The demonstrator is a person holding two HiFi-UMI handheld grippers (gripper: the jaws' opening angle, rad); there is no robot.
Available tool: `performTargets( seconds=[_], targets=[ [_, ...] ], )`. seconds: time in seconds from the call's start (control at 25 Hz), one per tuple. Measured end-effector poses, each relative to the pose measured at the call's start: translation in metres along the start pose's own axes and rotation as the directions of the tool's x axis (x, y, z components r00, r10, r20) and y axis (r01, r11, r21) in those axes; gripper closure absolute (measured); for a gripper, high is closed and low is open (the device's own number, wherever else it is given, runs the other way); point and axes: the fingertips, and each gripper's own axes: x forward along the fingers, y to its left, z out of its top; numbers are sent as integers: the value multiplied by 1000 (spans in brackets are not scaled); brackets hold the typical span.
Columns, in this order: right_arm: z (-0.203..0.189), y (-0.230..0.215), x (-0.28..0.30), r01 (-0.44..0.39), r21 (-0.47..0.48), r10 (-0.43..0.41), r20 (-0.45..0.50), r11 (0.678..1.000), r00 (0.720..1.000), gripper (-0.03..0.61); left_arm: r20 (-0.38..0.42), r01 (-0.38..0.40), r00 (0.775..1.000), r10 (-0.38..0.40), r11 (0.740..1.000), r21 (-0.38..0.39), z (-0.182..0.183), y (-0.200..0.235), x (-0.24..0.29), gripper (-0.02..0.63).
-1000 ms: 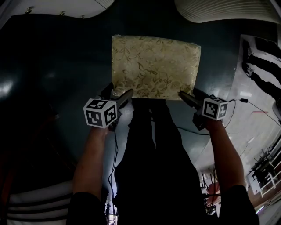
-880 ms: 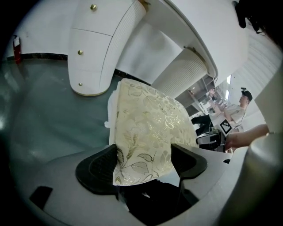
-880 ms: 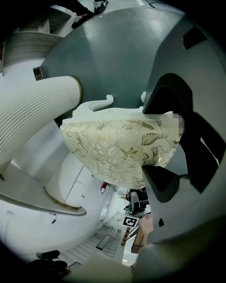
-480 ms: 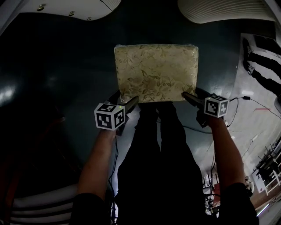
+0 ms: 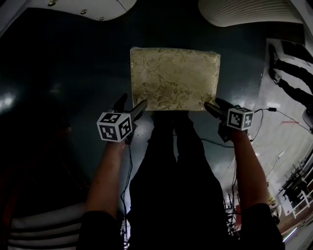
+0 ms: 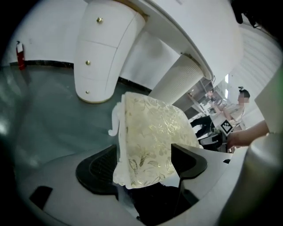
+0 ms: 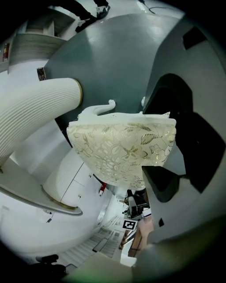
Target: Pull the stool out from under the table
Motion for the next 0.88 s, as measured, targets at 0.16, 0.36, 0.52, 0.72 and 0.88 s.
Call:
performTargets(
  seconds=[0.16,0.36,0.52,0.72,0.88],
  targets=[
    [21,32,-68,5,-11,-4,65,1000,998,265,34,13,999,-16,997,77,20,-36,-44,258],
    [50,136,-149,-95,-131,111,121,987,986,267,79,59,994,-76,977,206,53,-115,-110,262],
    [58,207,-206,-179,-206,213,155,962,965,267,161,77,980,-118,968,240,83,-174,-172,304],
    [38,297,-253,-321,-329,371,101,888,923,267,277,96,944,-178,954,285,107,-241,-244,344],
    [34,342,-276,-370,-408,447,111,835,887,267,387,93,901,-195,959,266,122,-275,-290,379]
  ],
)
